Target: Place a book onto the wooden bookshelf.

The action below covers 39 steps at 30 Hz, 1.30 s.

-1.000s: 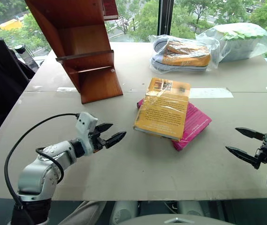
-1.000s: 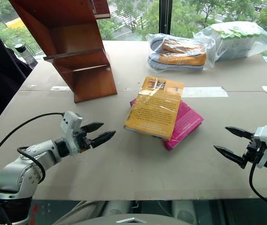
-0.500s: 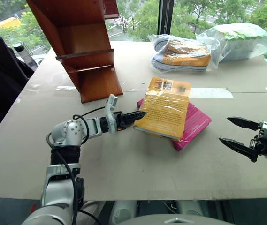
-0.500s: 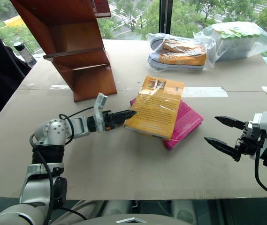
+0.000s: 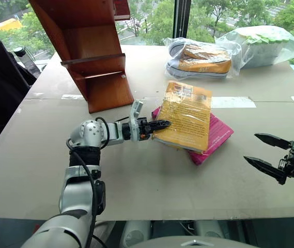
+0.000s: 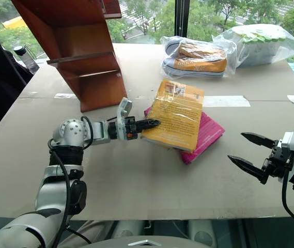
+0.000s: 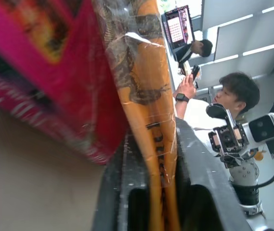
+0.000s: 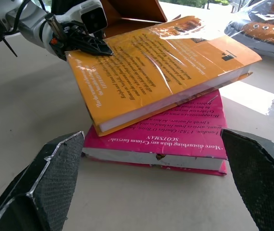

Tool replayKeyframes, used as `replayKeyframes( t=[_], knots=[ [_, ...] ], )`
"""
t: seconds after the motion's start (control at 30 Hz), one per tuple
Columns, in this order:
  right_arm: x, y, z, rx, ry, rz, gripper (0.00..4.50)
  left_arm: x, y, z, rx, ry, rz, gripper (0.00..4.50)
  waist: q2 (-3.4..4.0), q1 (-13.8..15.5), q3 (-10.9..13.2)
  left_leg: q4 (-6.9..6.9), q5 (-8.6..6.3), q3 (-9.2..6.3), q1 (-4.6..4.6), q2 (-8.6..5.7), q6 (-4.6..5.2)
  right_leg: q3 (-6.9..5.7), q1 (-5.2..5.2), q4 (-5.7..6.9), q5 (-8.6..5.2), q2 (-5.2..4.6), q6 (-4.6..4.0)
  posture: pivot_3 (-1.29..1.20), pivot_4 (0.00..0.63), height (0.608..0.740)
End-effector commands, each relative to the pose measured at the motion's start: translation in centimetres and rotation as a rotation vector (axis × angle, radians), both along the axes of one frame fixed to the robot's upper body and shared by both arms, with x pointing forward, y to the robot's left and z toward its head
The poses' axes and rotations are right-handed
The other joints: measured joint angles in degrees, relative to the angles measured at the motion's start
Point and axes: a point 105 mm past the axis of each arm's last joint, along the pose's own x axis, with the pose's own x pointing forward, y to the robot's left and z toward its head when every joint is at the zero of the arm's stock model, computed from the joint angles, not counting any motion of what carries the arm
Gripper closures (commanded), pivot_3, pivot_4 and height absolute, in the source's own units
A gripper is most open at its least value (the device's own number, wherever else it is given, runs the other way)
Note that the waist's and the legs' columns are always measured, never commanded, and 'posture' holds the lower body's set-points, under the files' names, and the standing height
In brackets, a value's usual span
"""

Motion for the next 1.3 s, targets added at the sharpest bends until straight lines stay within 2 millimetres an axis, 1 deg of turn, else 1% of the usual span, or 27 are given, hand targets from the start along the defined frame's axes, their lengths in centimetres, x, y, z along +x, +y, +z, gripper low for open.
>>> replayKeyframes(
  t=[0.03, 0.1, 0.17, 0.23, 0.3, 0.4, 0.47, 0.5, 0.53, 0.57, 0.6, 0.67, 0.7, 0.77, 0.87, 0.93, 1.1, 1.3],
  knots=[
    [0.4, -0.6, 1.5, 0.0, -0.064, -0.014, 0.0, -2.1, -0.4, 4.0, 0.037, -0.226, -0.038, 4.45, -0.01, 0.0, 0.0, 0.01, 0.0, 0.0, -0.01, 0.0, 0.0, 0.0, 0.0, 0.0, 0.0, 0.0, -0.01, 0.0, 0.15, 0.693],
    [0.9, -0.6, 1.7, 0.02, -0.072, -0.017, 0.0, -2.7, -0.4, 4.8, 0.141, -0.362, -0.01, 4.45, 0.0, -0.1, 0.0, 0.02, 0.0, 0.02, 0.0, -0.01, 0.0, 0.03, -0.01, 0.01, 0.01, -0.01, -0.02, 0.0, 0.15, 0.693],
    [1.5, -0.7, 2.0, 0.041, -0.084, -0.022, 0.0, -3.0, -0.7, 6.1, 0.193, -0.499, 0.019, 4.45, 0.01, 0.0, 0.0, 0.02, 0.0, 0.03, 0.01, -0.01, -0.01, 0.07, -0.01, 0.04, 0.02, 0.0, -0.05, 0.0, 0.15, 0.693],
    [2.6, -0.8, 3.0, 0.091, -0.11, -0.025, 0.0, -2.3, -1.1, 9.8, 0.314, -0.814, 0.138, 4.45, -0.01, 0.1, 0.0, 0.03, 0.0, 0.01, 0.02, -0.02, -0.01, 0.06, -0.01, 0.08, 0.02, 0.01, -0.07, 0.0, 0.15, 0.693],
    [3.6, -0.8, 3.8, 0.128, -0.127, -0.01, 0.0, -1.9, -1.5, 13.3, 0.464, -1.155, 0.232, 4.45, -0.09, 0.2, 0.3, 0.1, 0.01, 0.01, 0.0, -0.06, -0.01, 0.06, -0.01, 0.09, 0.03, 0.02, -0.07, 0.0, 0.15, 0.693],
    [4.7, -0.3, 5.2, 0.181, -0.152, 0.028, 0.0, -1.6, -1.7, 17.0, 0.768, -1.655, 0.301, 4.45, -0.05, 0.2, 0.3, 0.2, 0.02, 0.14, -0.03, -0.15, -0.02, 0.1, -0.01, 0.08, 0.1, 0.07, -0.15, 0.0, 0.15, 0.693],
    [5.3, 0.2, 6.4, 0.218, -0.17, 0.05, 0.0, -1.0, -1.0, 18.9, 0.987, -1.904, 0.35, 4.45, 0.03, 0.2, 0.2, 0.16, 0.02, 0.19, -0.04, -0.13, -0.03, 0.13, -0.01, 0.0, 0.1, 0.09, -0.17, 0.0, 0.15, 0.693],
    [5.6, 0.4, 6.8, 0.23, -0.178, 0.057, 0.0, -0.7, -0.4, 19.5, 1.072, -1.976, 0.37, 4.45, 0.02, 0.1, 0.2, 0.09, 0.02, 0.2, -0.04, -0.13, -0.02, 0.18, -0.02, -0.04, 0.1, 0.08, -0.17, 0.0, 0.15, 0.693],
    [5.8, 0.6, 7.3, 0.241, -0.185, 0.066, 0.0, -0.2, 0.6, 20.2, 1.17, -2.015, 0.404, 4.45, 0.06, 0.0, 0.3, 0.06, 0.01, 0.21, -0.04, -0.13, -0.02, 0.19, -0.04, -0.05, 0.1, 0.09, -0.17, 0.0, 0.15, 0.693],
    [6.1, 0.9, 7.9, 0.263, -0.191, 0.08, 0.0, 0.5, 2.2, 20.8, 1.329, -2.073, 0.427, 4.45, 0.12, 0.0, 0.3, 0.0, 0.01, 0.22, -0.07, -0.12, -0.02, 0.2, -0.07, -0.15, 0.1, 0.13, -0.17, 0.0, 0.15, 0.693],
    [6.3, 1.3, 8.5, 0.287, -0.196, 0.096, 0.0, 1.1, 3.9, 21.1, 1.485, -2.103, 0.427, 4.45, 0.13, 0.0, 0.3, -0.03, 0.01, 0.22, -0.07, -0.11, -0.01, 0.21, -0.09, -0.14, 0.09, 0.13, -0.16, 0.0, 0.15, 0.693],
    [6.4, 1.9, 9.4, 0.324, -0.2, 0.126, 0.0, 1.9, 6.4, 21.4, 1.688, -2.122, 0.41, 4.45, 0.16, -0.2, 0.3, -0.04, 0.01, 0.24, -0.24, -0.03, -0.01, 0.2, -0.29, -0.13, 0.1, 0.26, -0.13, 0.0, 0.15, 0.693],
    [6.5, 2.2, 9.7, 0.336, -0.2, 0.134, 0.0, 2.1, 7.2, 21.3, 1.743, -2.115, 0.396, 4.45, 0.17, -0.1, 0.3, -0.05, 0.02, 0.27, -0.37, 0.0, -0.01, 0.2, -0.44, -0.1, 0.23, 0.33, 0.08, 0.0, 0.15, 0.693],
    [6.6, 2.6, 10.1, 0.349, -0.198, 0.14, 0.0, 2.3, 8.2, 21.1, 1.815, -2.095, 0.365, 4.45, 0.15, 0.2, 0.4, 0.03, 0.03, 0.31, -0.82, 0.0, -0.02, 0.09, -0.86, 0.1, 0.23, 0.37, 0.09, 0.0, 0.15, 0.693],
    [6.6, 3.2, 11.1, 0.383, -0.203, 0.166, 0.0, 2.6, 11.4, 20.4, 1.956, -1.978, 0.33, 4.45, 0.16, 0.4, 0.4, 0.13, 0.04, 0.27, -1.07, 0.0, -0.03, -0.03, -0.99, 0.14, 0.22, 0.34, 0.12, 0.0, 0.15, 0.693],
    [6.6, 3.4, 11.5, 0.4, -0.208, 0.174, 0.0, 2.7, 13.0, 19.8, 2.021, -1.897, 0.301, 4.45, 0.15, 0.2, 0.4, 0.18, 0.03, 0.3, -1.18, -0.02, -0.03, -0.04, -1.06, 0.1, 0.22, 0.29, 0.15, 0.0, 0.15, 0.693],
    [6.6, 3.9, 12.0, 0.413, -0.213, 0.194, 0.0, 3.0, 15.0, 18.8, 2.082, -1.767, 0.283, 4.45, 0.14, 0.1, 0.4, 0.21, 0.03, 0.28, -1.19, -0.04, -0.02, -0.05, -1.07, 0.13, 0.21, 0.28, 0.17, 0.0, 0.15, 0.693],
    [6.5, 4.1, 13.0, 0.452, -0.237, 0.219, 0.0, 3.1, 16.2, 17.7, 2.099, -1.641, 0.257, 4.45, 0.14, 0.0, 0.4, 0.33, 0.04, 0.26, -1.16, -0.03, -0.02, -0.05, -1.07, 0.32, 0.21, 0.29, 0.17, 0.0, 0.15, 0.693]
  ],
)
